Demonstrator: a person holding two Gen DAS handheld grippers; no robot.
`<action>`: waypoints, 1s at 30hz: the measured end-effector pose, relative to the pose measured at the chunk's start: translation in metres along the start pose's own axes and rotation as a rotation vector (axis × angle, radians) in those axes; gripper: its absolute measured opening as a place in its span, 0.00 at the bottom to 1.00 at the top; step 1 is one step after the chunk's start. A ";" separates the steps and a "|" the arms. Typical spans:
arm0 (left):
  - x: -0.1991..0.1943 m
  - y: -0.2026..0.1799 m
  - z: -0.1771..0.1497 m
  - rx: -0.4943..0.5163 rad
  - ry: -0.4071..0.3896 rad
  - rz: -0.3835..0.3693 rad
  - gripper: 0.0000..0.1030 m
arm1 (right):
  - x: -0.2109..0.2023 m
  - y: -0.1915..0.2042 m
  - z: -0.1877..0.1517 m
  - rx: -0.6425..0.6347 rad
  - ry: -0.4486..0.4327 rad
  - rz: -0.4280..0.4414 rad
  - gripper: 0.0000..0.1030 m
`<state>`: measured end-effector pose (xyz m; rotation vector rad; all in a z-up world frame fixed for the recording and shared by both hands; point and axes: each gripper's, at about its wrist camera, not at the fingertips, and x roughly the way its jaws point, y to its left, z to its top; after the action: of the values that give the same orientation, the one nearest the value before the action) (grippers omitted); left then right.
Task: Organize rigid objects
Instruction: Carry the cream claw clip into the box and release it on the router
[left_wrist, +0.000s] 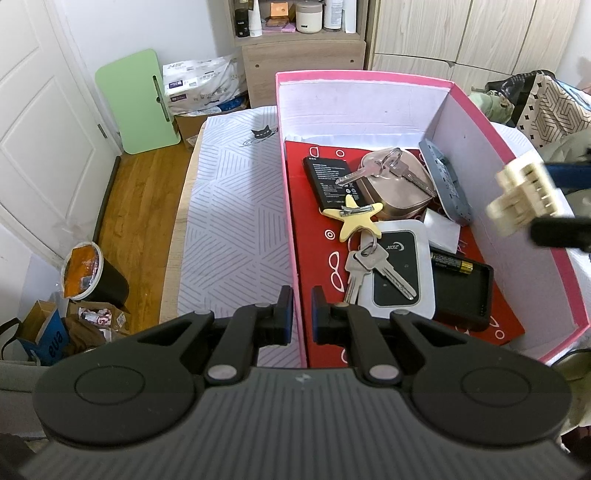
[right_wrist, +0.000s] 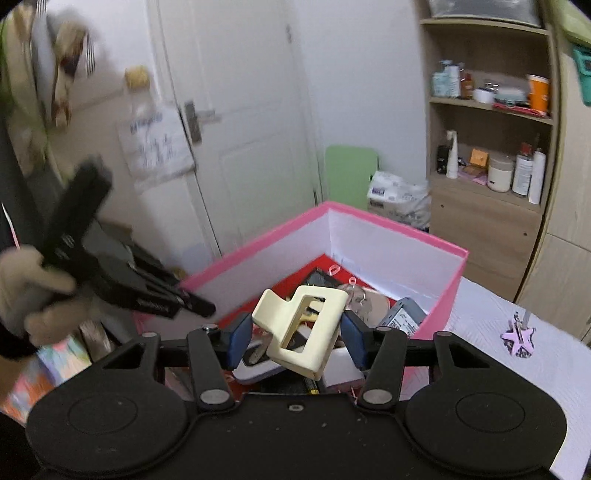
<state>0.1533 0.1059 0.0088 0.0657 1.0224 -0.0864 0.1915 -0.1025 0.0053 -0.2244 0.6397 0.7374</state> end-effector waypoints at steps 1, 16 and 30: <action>0.000 0.000 0.000 -0.001 0.000 -0.001 0.07 | 0.007 -0.001 0.002 0.003 0.026 0.008 0.56; 0.000 0.004 0.002 -0.027 0.001 -0.018 0.07 | 0.091 -0.014 0.028 0.381 0.239 0.249 0.57; 0.001 0.006 0.002 -0.033 0.001 -0.020 0.07 | 0.015 -0.035 0.022 0.390 0.021 0.169 0.59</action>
<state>0.1559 0.1113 0.0091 0.0255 1.0257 -0.0876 0.2347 -0.1105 0.0124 0.1833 0.8151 0.7565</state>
